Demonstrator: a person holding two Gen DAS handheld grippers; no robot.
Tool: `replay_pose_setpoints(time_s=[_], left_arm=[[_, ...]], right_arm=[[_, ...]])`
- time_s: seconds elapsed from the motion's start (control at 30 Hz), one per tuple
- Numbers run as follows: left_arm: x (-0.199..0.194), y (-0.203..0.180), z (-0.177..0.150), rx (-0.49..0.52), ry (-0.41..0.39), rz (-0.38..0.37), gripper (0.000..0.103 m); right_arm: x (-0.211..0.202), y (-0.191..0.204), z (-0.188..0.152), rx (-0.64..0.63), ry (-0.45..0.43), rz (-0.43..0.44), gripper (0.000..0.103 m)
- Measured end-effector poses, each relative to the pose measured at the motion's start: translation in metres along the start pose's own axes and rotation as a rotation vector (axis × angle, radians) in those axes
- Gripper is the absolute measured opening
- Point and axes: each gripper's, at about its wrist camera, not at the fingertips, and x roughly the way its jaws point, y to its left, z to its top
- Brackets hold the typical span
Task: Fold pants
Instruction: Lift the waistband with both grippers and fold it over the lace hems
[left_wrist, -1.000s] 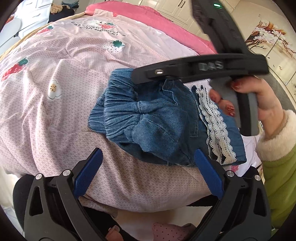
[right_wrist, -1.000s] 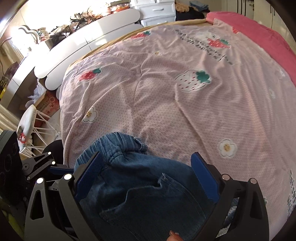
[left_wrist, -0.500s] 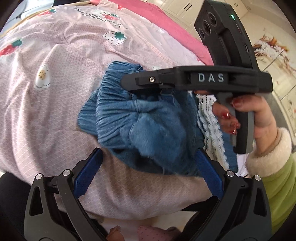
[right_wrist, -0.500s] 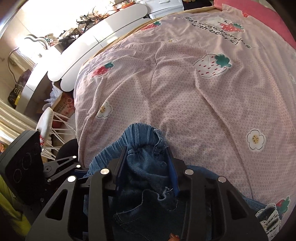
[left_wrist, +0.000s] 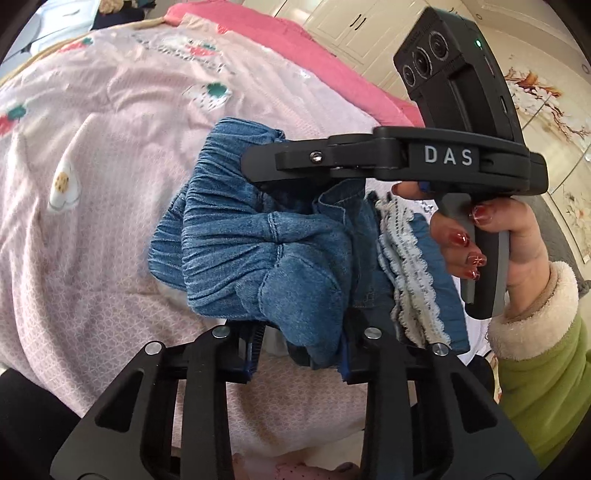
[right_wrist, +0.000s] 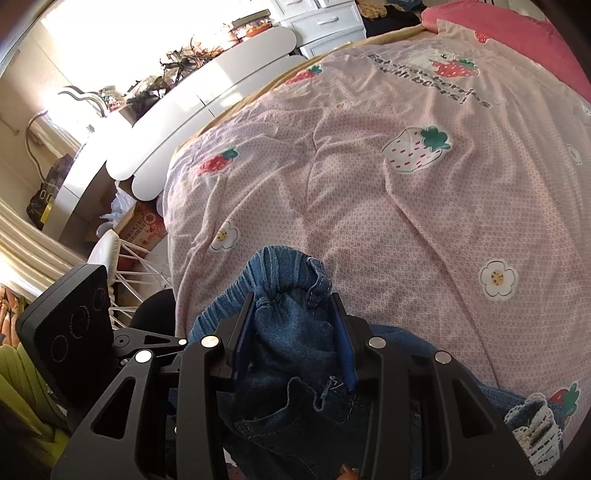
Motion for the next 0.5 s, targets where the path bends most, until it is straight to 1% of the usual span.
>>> replay_pose_setpoints(time_s=[0.07,0.23,0.5], left_arm=[[-0.001,-0.005,0.002,0.023,-0.009,0.007,0.023],[-0.001,-0.033,0.009,0.099,-0.026,0.012,0.023],[0.017,-0.077,0.019,0.195,-0.002,-0.001,0.023]], right_arm=[[-0.013,-0.001,-0.003,0.0,-0.027,0.003,0.036],[-0.047,-0.009,-0.017,0.017,-0.102,0.01,0.036],[-0.095,-0.039,-0.052,0.084,-0.2,0.007,0.036]])
